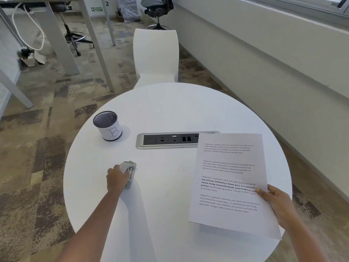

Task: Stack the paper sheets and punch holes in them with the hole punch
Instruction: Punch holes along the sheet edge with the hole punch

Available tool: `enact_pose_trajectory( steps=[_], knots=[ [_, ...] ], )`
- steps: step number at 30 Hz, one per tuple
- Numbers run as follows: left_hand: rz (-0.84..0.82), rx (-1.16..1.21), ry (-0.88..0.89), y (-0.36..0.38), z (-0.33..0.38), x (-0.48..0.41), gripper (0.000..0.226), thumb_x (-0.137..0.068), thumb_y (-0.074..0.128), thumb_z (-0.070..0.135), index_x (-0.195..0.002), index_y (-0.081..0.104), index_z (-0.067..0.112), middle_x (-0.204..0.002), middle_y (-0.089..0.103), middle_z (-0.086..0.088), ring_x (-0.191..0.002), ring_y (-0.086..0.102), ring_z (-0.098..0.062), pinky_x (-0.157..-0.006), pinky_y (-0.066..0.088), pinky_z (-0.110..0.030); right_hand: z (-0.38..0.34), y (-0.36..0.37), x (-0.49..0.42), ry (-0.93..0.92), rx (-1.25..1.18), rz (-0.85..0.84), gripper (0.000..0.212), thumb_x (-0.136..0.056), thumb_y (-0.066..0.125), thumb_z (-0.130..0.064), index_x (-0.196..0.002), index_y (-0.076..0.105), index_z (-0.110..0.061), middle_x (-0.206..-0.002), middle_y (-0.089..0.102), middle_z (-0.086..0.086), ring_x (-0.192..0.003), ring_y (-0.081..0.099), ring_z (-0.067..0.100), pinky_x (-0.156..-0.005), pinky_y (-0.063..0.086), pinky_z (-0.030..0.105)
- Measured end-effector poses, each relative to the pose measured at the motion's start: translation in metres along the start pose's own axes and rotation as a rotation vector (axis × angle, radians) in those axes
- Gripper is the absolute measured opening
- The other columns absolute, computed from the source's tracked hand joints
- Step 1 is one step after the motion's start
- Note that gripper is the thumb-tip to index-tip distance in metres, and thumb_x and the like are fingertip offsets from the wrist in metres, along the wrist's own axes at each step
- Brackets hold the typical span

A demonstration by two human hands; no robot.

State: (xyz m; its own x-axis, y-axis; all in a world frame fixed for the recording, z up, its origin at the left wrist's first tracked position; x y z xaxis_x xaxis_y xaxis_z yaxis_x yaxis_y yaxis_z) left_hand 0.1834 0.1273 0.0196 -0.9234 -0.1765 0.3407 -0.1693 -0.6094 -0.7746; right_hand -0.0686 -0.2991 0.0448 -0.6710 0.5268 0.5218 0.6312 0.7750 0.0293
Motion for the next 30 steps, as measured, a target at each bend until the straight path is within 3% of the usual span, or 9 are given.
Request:
enact_pose_trajectory(
  steps=[4, 7, 9, 12, 15, 17, 20, 26, 30],
  knots=[
    [0.120, 0.052, -0.022, -0.005, 0.012, 0.012, 0.045, -0.085, 0.055, 0.005, -0.125, 0.041, -0.007, -0.126, 0.040, -0.033, -0.119, 0.038, -0.045, -0.095, 0.038, -0.052, -0.001, -0.007, -0.001, -0.004, 0.005, 0.011, 0.017, -0.085, 0.056, 0.001, -0.091, 0.067, -0.010, -0.071, 0.077, 0.003, -0.059, 0.071, 0.020, -0.052, 0.060, 0.034],
    [0.220, 0.070, 0.199, -0.001, 0.044, 0.031, 0.047, -0.084, 0.052, 0.000, -0.129, 0.041, -0.005, -0.128, 0.041, -0.029, -0.121, 0.038, -0.040, -0.098, 0.036, -0.050, -0.001, -0.015, -0.003, 0.007, -0.002, 0.018, 0.017, -0.085, 0.055, 0.002, -0.091, 0.066, -0.010, -0.070, 0.076, 0.004, -0.058, 0.071, 0.020, -0.052, 0.060, 0.035],
    [0.198, 0.117, 0.373, 0.014, 0.067, 0.051, 0.045, -0.083, 0.053, -0.004, -0.127, 0.045, -0.005, -0.123, 0.047, -0.027, -0.118, 0.043, -0.038, -0.101, 0.035, -0.047, 0.000, -0.020, -0.005, 0.014, -0.005, 0.028, 0.017, -0.085, 0.056, 0.002, -0.090, 0.066, -0.010, -0.069, 0.076, 0.004, -0.057, 0.071, 0.021, -0.051, 0.060, 0.036],
    [0.012, 0.257, 0.516, 0.054, 0.092, 0.092, 0.034, -0.084, 0.053, -0.005, -0.118, 0.053, -0.004, -0.116, 0.055, -0.023, -0.110, 0.053, -0.034, -0.099, 0.042, -0.041, 0.003, -0.025, -0.008, 0.026, -0.003, 0.034, 0.016, -0.085, 0.056, 0.002, -0.090, 0.066, -0.010, -0.069, 0.076, 0.005, -0.057, 0.071, 0.021, -0.052, 0.060, 0.037],
    [-0.250, 0.339, 0.438, 0.100, 0.106, 0.124, 0.021, -0.090, 0.050, 0.004, -0.108, 0.061, 0.002, -0.107, 0.062, -0.018, -0.094, 0.062, -0.032, -0.082, 0.047, -0.031, 0.006, -0.032, -0.010, 0.033, 0.010, 0.037, 0.016, -0.085, 0.056, 0.001, -0.090, 0.066, -0.010, -0.069, 0.076, 0.004, -0.057, 0.071, 0.021, -0.054, 0.060, 0.038],
    [-0.402, 0.342, 0.357, 0.123, 0.108, 0.137, 0.021, -0.092, 0.048, 0.010, -0.107, 0.062, 0.004, -0.101, 0.065, -0.016, -0.087, 0.064, -0.030, -0.078, 0.048, -0.031, 0.007, -0.034, -0.011, 0.030, 0.020, 0.041, 0.016, -0.085, 0.056, 0.001, -0.089, 0.066, -0.010, -0.069, 0.076, 0.005, -0.057, 0.071, 0.020, -0.054, 0.060, 0.037],
    [-0.547, 0.406, 0.257, 0.147, 0.114, 0.152, 0.023, -0.093, 0.046, 0.011, -0.108, 0.060, 0.001, -0.076, 0.063, -0.003, -0.062, 0.059, -0.016, -0.060, 0.047, -0.025, 0.005, -0.044, -0.015, 0.026, 0.043, 0.052, 0.014, -0.084, 0.058, 0.000, -0.087, 0.067, -0.011, -0.068, 0.076, 0.005, -0.056, 0.071, 0.021, -0.055, 0.059, 0.038],
    [-0.590, 0.362, 0.191, 0.172, 0.134, 0.160, 0.019, -0.086, 0.052, 0.003, -0.102, 0.062, 0.003, -0.065, 0.059, 0.005, -0.038, 0.054, 0.007, -0.046, 0.044, -0.011, -0.003, -0.067, -0.030, 0.035, 0.099, 0.084, 0.012, -0.084, 0.058, 0.001, -0.086, 0.065, -0.008, -0.063, 0.075, 0.004, -0.052, 0.069, 0.021, -0.056, 0.059, 0.041],
    [-0.558, 0.361, 0.172, 0.185, 0.149, 0.165, 0.018, -0.083, 0.058, 0.003, -0.100, 0.064, 0.002, -0.067, 0.061, 0.004, -0.044, 0.058, 0.003, -0.045, 0.045, -0.012, -0.011, -0.079, -0.045, 0.026, 0.170, 0.100, 0.012, -0.085, 0.057, 0.002, -0.088, 0.064, -0.008, -0.057, 0.073, -0.001, -0.049, 0.068, 0.019, -0.054, 0.058, 0.037]
  ],
)
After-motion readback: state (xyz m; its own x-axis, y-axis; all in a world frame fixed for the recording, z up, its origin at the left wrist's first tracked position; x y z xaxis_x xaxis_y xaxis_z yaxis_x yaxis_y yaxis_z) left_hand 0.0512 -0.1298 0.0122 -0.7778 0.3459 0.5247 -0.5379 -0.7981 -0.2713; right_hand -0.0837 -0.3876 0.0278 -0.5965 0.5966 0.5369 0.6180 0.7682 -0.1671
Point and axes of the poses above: each hand's wrist, its own x-axis away from the middle knuckle, its own y-axis out of the palm, z = x × y, the point moved 6 cm from there along -x, towards the middle knuckle
